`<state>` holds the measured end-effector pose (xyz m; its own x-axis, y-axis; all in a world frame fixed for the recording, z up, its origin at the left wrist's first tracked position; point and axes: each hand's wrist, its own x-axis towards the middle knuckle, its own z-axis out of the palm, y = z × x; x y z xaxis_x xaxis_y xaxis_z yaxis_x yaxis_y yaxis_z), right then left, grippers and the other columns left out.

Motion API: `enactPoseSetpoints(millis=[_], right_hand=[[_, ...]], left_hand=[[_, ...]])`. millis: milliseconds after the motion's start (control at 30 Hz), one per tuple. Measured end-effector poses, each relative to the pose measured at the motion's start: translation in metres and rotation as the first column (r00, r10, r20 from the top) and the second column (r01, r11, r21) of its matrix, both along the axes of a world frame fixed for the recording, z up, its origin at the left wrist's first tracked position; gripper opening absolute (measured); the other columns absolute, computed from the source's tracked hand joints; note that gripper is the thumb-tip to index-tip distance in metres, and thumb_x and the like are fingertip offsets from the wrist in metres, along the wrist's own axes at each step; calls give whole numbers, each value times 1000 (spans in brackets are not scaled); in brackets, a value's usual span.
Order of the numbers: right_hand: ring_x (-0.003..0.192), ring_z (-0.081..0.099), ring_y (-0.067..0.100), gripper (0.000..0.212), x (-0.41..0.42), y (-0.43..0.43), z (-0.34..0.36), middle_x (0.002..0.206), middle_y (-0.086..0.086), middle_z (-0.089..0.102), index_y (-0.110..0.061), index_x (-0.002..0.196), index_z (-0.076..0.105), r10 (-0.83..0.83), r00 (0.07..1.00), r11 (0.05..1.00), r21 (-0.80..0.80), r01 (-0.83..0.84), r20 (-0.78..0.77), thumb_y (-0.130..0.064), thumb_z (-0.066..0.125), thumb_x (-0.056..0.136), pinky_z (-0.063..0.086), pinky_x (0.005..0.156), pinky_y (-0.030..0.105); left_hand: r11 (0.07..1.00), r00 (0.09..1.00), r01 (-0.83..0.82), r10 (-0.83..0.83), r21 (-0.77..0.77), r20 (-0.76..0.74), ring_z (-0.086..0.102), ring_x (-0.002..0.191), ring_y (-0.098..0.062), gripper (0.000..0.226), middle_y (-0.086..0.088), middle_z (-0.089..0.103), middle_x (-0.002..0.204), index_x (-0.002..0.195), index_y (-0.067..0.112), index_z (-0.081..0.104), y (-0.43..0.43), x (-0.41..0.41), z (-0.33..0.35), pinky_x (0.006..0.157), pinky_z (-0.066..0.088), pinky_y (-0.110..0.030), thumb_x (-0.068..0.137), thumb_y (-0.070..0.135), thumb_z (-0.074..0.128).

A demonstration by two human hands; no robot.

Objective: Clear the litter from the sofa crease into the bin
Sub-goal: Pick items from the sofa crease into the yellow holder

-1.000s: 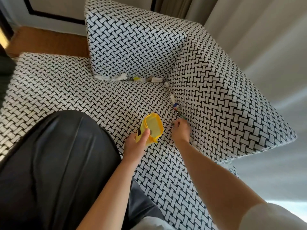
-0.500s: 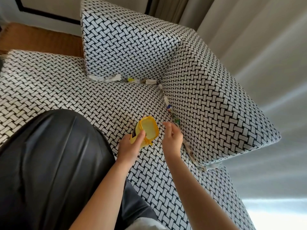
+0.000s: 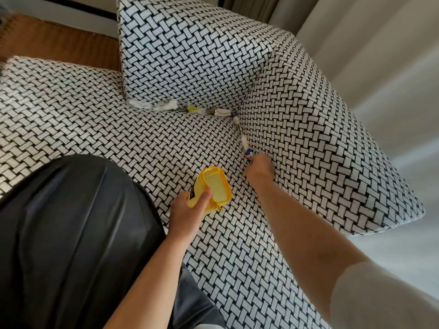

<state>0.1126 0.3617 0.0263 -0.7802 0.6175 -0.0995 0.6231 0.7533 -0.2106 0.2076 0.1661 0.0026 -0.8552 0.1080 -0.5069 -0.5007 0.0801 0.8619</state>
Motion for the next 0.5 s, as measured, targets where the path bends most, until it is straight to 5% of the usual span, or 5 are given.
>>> enactPoseSetpoints(millis=[500], right_hand=[[82, 62, 23, 20, -1, 0, -9, 96, 11, 64, -4, 109, 60, 25, 1000, 989, 143, -25, 6, -10, 55, 91, 47, 60, 29]], left_hand=[[997, 998, 61, -62, 47, 25, 46, 120, -27, 118, -7, 44, 132, 130, 22, 40, 0, -7, -12, 98, 43, -53, 39, 97, 46]])
